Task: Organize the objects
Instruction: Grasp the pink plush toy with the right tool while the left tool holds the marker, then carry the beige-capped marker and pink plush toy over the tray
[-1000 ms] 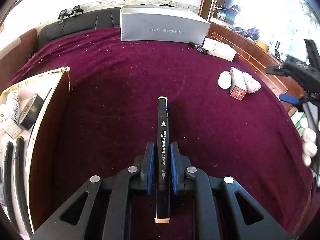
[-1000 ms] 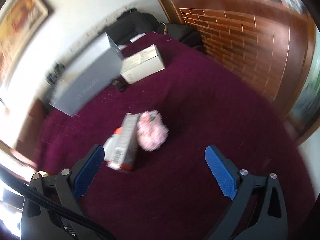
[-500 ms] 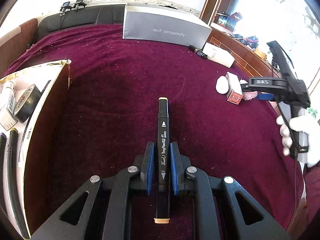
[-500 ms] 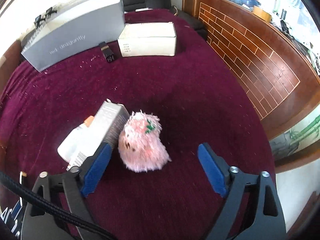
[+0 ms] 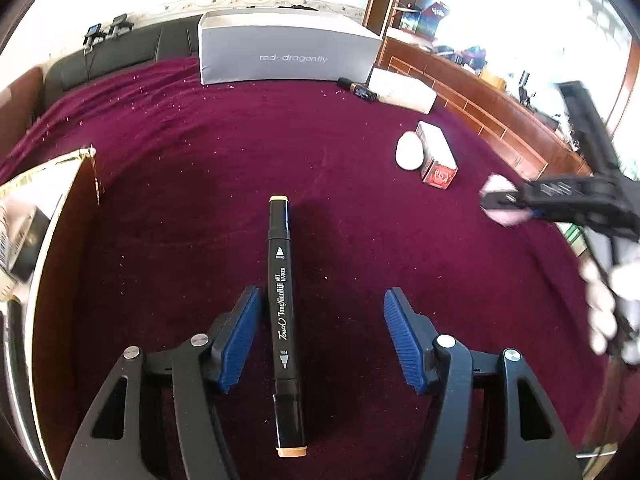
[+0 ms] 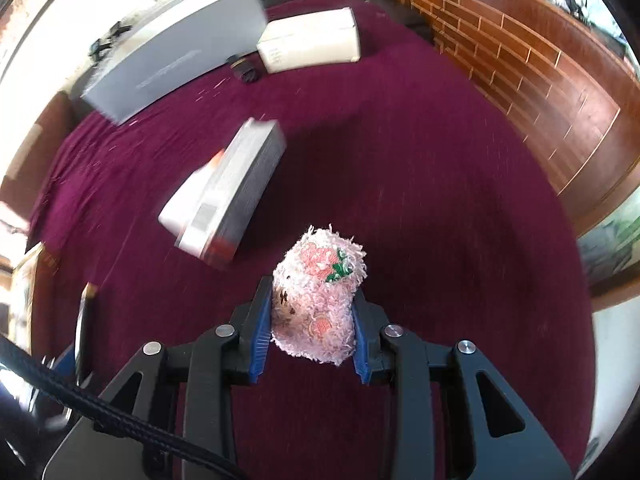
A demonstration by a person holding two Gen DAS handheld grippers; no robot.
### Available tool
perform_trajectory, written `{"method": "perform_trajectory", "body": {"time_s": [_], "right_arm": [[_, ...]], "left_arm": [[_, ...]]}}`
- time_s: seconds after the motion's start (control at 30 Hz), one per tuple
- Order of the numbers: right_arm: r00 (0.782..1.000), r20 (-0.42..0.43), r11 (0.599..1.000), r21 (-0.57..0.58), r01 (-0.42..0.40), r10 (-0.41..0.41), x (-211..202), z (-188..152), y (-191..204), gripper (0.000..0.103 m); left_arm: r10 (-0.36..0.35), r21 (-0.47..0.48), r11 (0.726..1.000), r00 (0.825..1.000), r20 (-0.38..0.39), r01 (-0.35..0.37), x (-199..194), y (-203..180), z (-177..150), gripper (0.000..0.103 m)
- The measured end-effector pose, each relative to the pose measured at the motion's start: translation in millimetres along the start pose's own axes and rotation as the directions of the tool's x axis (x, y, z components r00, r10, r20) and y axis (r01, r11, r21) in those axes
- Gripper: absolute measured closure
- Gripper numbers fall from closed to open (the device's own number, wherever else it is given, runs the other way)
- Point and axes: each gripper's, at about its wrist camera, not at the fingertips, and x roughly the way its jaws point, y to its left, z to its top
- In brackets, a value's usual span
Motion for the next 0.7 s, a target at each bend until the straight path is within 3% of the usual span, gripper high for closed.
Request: {"method": "perform_trajectory", "body": {"time_s": [0.03,0.1,0.17,0.33,0.7], "right_arm": [[1.0,-0.001,1.0,0.001,-0.021,0.021,-5.7,-10.5,0.8,0.072],[0.997,-0.003,0.997,0.004,-0.072,0.072,-16.0,-28.8,4.9,0.072],[0.995,0.0,0.995,-0.008,-0.098,0.098,-21.9,-38.7,11.8,0.072],[0.996,0.054,0.991,-0.114,-0.071,0.077,-42.4,-60.2,42.0,0.072],[0.978,0.068,0.965,-0.188,-0.183,0.199,-68.2,-86.0,80.7,0.072]], "left_arm": [[0.003,0.0,1.0,1.0,0.001,-0.003,-0.2,0.1,-0.2,0.047],[0.033,-0.013,0.999,0.999,0.006,-0.033,-1.9,2.3,-1.5,0.062],[0.06,-0.048,0.997,0.998,0.011,-0.059,-4.7,10.1,-2.5,0.092],[0.055,-0.064,0.996,0.998,0.007,-0.054,-12.6,18.1,-7.2,0.092],[0.047,-0.058,0.997,0.994,0.094,-0.042,-72.8,13.8,-19.6,0.092]]}}
